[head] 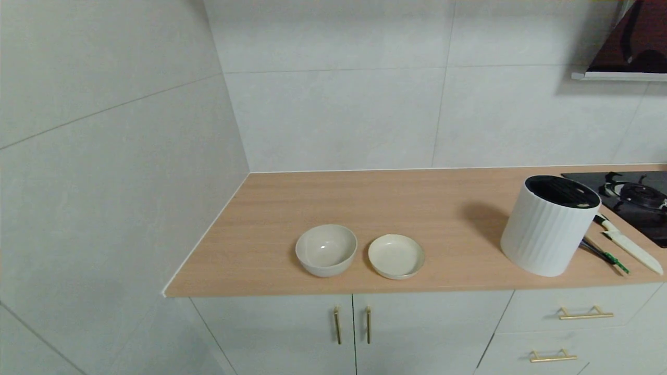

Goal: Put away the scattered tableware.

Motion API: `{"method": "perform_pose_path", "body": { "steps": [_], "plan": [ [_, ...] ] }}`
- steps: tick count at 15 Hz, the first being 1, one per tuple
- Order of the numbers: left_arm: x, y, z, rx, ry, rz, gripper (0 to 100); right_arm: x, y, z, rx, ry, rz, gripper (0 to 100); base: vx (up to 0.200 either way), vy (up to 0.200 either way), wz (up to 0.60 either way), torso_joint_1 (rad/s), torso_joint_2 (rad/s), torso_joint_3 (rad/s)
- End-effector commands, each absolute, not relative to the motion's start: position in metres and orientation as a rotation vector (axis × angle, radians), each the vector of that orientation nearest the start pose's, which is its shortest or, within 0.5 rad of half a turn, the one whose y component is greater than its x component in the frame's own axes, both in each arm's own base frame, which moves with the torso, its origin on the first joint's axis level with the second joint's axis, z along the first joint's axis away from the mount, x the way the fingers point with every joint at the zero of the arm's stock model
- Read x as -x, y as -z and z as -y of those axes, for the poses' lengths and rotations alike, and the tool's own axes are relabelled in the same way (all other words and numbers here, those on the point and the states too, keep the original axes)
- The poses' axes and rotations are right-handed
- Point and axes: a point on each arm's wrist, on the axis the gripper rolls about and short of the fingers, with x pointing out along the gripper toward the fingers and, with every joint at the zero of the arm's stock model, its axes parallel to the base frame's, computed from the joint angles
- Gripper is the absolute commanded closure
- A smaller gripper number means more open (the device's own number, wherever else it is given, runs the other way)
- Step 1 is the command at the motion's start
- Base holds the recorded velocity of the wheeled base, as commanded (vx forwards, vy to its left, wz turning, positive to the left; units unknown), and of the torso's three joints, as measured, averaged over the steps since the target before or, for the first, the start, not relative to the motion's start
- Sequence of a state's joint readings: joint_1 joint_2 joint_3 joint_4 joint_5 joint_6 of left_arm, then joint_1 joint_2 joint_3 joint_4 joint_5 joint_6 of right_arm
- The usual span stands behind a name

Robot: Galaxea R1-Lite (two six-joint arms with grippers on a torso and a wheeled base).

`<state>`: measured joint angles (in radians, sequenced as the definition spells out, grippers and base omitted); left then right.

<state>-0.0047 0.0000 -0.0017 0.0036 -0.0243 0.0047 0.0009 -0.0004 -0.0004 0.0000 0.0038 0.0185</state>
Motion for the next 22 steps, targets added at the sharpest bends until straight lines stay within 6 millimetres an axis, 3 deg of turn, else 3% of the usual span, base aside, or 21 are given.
{"method": "perform_pose_path", "body": {
  "steps": [1, 14, 22],
  "plan": [
    [0.0229, -0.0756, 0.0004, -0.005, 0.029, -0.001, 0, 0.0228, -0.0755, -0.0001, -0.018, -0.006, 0.0, 0, 0.0, 0.0, 0.0, 0.0, 0.0, 0.0],
    [0.0229, -0.0756, 0.0004, -0.008, 0.029, -0.001, 0, 0.0228, -0.0755, -0.0001, -0.02, -0.006, 0.0, 0, 0.0, 0.0, 0.0, -0.005, 0.01, 0.007],
    [0.023, -0.076, 0.0004, -0.008, 0.029, 0.0, 0, 0.0228, -0.0755, -0.0001, -0.02, -0.006, 0.0, 0, 0.0, 0.0, 0.0, -0.188, 0.41, 0.22]
  ]
}}
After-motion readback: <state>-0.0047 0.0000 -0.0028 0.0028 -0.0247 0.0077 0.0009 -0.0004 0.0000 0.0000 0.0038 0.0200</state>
